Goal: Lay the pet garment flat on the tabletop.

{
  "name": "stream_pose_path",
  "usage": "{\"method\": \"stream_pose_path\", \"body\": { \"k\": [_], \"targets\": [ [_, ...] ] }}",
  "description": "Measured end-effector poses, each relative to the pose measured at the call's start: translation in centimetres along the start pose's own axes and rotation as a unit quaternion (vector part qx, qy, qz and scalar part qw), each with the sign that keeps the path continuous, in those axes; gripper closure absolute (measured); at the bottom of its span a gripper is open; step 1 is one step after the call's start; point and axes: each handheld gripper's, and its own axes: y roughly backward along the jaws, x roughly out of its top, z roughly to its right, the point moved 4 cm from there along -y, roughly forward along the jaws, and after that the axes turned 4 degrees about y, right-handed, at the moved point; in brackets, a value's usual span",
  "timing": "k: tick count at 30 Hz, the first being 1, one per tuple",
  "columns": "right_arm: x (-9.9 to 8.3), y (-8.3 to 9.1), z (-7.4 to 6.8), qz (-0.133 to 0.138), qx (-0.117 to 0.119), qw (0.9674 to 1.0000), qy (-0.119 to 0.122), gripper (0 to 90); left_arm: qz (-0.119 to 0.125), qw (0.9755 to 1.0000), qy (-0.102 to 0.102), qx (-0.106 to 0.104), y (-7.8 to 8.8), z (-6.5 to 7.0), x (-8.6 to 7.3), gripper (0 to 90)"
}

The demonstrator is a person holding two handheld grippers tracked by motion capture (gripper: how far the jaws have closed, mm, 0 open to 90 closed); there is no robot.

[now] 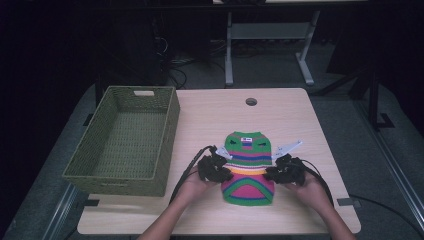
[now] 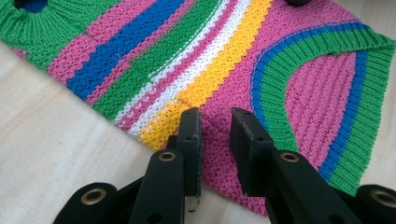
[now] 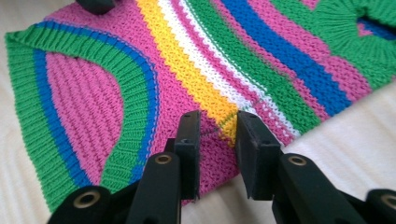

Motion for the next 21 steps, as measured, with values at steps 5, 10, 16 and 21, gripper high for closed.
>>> {"method": "stream_pose_path", "body": {
  "k": [5,10,16,21],
  "targets": [
    [0.0,-0.1,0.7,0.009,-0.004,0.9999,-0.013,66.8,0.01,0.9999,0.011,0.001,-0.4,-0.4,0.5,73.1],
    [0.0,-0.2,1.3,0.015,-0.012,0.9996,-0.018,66.5,0.009,0.9998,0.019,0.006,-0.6,-1.0,0.9,72.0],
    [0.3,-0.2,1.9,0.008,-0.016,0.9996,-0.024,65.5,0.017,0.9993,0.029,0.016,-0.9,-1.4,1.5,70.3],
    [0.8,-0.5,2.5,0.005,-0.018,0.9995,-0.024,65.1,0.022,0.999,0.035,0.018,-1.0,-2.0,1.7,70.3]
  ]
}}
